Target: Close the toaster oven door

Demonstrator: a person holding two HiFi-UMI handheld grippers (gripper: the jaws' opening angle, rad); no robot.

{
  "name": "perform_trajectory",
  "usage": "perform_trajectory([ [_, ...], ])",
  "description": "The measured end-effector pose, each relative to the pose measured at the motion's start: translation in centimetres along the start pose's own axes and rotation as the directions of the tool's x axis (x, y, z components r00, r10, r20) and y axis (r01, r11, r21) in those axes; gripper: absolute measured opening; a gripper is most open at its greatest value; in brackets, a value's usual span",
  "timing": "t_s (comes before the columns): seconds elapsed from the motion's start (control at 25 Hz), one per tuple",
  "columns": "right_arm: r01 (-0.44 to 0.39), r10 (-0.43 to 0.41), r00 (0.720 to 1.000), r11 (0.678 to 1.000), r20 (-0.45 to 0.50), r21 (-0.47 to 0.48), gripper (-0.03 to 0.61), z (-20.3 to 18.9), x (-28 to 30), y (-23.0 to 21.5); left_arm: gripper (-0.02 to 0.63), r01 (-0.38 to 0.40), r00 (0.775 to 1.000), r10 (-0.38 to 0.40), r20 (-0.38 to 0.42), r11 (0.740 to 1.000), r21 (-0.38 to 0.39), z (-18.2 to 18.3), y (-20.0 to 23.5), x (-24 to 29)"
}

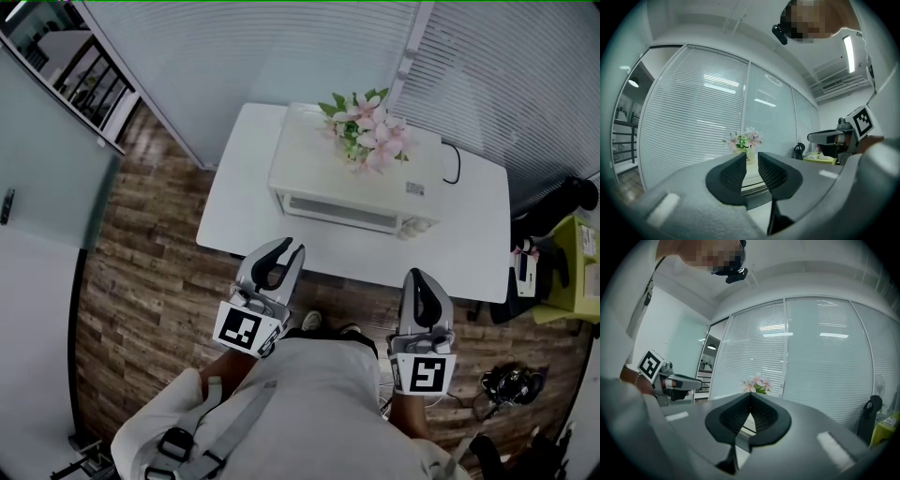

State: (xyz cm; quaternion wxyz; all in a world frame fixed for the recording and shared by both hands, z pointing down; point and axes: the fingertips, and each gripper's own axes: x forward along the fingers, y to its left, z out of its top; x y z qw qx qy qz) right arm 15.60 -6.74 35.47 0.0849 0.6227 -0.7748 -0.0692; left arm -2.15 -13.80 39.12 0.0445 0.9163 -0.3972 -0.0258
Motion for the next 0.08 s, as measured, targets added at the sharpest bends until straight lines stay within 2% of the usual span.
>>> perform_trajectory([
  [0.08, 0.001, -0.001, 1.000, 1.000, -0.001, 0.001, 0.005, -0.02, 0.03, -0.04, 0.078, -0.001, 1.000, 0.001, -0.001, 1.000, 0.000, -0.02, 0.03, 0.05],
])
